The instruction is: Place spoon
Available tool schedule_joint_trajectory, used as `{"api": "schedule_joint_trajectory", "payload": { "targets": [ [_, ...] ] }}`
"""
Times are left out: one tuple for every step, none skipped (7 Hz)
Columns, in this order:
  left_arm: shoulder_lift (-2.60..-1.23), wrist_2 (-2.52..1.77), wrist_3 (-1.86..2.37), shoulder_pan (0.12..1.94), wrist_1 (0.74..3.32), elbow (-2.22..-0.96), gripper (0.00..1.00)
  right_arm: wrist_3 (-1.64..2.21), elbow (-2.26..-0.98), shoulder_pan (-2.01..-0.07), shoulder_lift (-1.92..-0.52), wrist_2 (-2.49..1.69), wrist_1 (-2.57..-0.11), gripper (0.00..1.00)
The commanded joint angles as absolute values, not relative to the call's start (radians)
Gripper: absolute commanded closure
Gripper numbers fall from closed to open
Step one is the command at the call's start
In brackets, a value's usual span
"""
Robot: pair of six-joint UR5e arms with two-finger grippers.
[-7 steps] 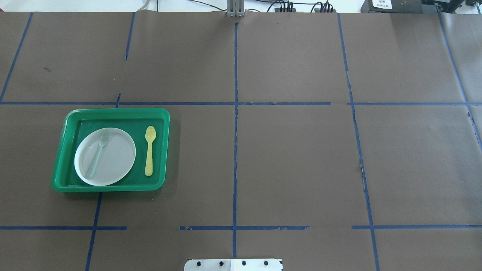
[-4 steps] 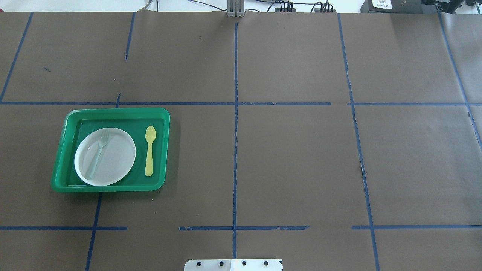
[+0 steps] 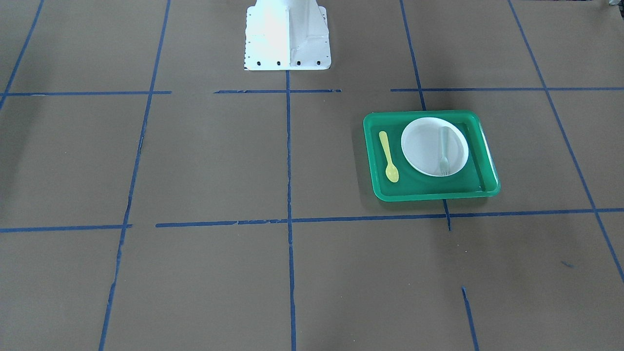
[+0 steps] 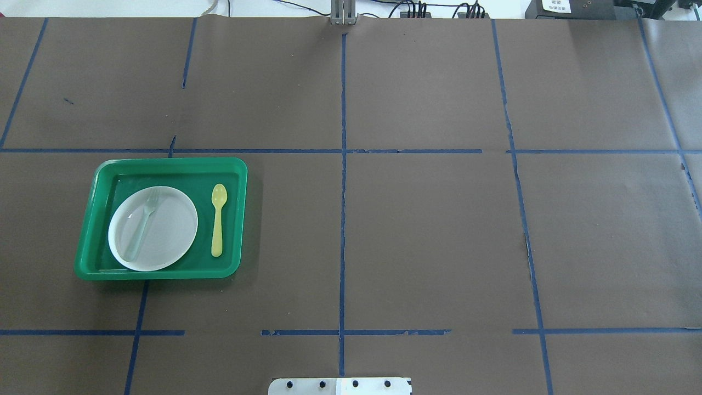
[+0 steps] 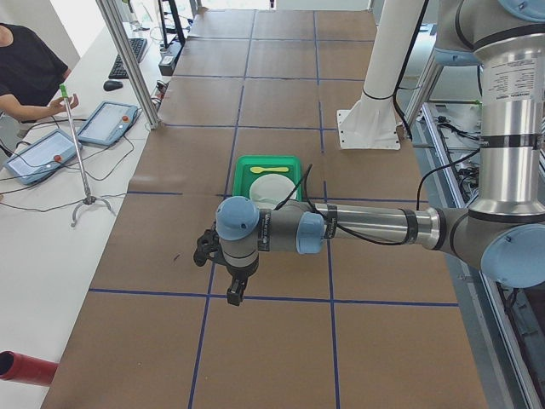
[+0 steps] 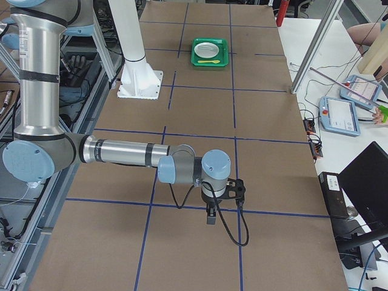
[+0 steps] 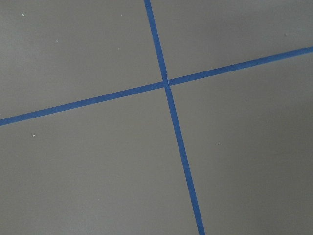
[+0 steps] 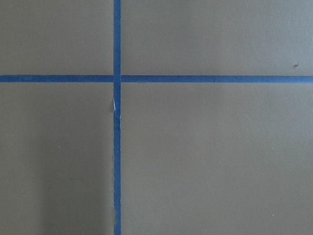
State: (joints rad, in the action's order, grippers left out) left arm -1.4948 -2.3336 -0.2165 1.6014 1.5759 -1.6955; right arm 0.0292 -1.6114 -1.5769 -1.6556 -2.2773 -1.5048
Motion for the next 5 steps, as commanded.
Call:
{"api": "schedule_joint_trajectory", "payload": {
  "targets": [
    [-1.528,-2.289,-0.218,1.603,1.58,-1.678,0.0,0.029,-1.612,-1.577,-1.655,-2.276,-1.505,0.0],
    [-1.529,-2.289,-0.219,1.601,1.583,-1.675,0.0,0.029,-1.612,-1.577,-1.655,-2.278,-1.505,0.0],
    [-1.531,-2.29,-0.219,1.598,1.585,-1.678,0.0,0.029,-1.611,-1.577,-1.655,-2.278,-1.505,0.0],
    [-1.531,-2.29,-0.221,1.6,1.583,-1.695,0.0,0.029,-1.611,-1.577,-1.655,-2.278,-1.505,0.0],
    [-1.578,-2.29,-0.221,1.598,1.585,-1.687,0.0,0.029,-1.612,-1.577,-1.657,-2.278,-1.505,0.0]
  ]
}}
